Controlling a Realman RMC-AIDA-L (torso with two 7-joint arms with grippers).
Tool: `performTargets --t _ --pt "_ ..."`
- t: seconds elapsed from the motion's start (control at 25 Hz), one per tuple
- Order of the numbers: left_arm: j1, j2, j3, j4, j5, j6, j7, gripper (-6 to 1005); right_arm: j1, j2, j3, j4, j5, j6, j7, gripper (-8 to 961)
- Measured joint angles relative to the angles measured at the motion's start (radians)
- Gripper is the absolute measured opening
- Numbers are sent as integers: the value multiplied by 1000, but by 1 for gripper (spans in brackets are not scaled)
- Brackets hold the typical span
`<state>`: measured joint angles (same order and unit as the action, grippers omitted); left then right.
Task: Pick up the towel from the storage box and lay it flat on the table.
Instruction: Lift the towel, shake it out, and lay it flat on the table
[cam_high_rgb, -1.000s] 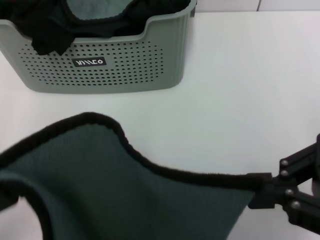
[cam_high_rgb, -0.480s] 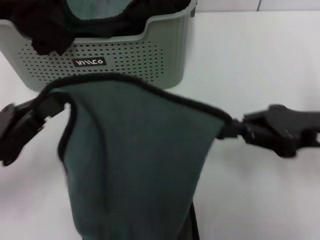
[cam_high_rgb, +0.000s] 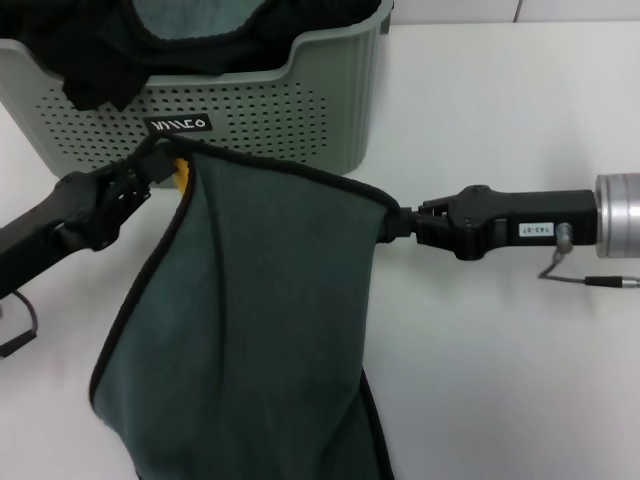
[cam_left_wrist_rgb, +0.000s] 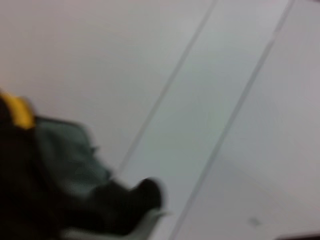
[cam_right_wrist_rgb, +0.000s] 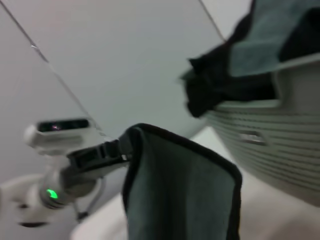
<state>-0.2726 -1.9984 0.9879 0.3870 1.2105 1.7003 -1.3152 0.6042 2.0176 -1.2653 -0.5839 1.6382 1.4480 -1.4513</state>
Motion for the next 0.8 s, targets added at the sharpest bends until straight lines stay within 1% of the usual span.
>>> performTargets --t 0.2,0.36,0.44,0.68,0.8 --pt "-3 -2 -2 2 3 -133 16 18 4 3 -8 -7 -31 -121 -1 82" --pt "-4 -1 -3 6 3 -198 41 18 15 5 -28 -15 -59 -212 -2 83" --pt "-5 3 -3 6 3 -225 59 18 34 7 -65 -18 -62 -263 -2 83" --pt "1 17 -2 8 4 -306 81 18 91 10 -156 -20 -55 -360 18 84" --pt "0 24 0 24 55 -326 84 18 118 10 -196 -22 -54 -399 43 85"
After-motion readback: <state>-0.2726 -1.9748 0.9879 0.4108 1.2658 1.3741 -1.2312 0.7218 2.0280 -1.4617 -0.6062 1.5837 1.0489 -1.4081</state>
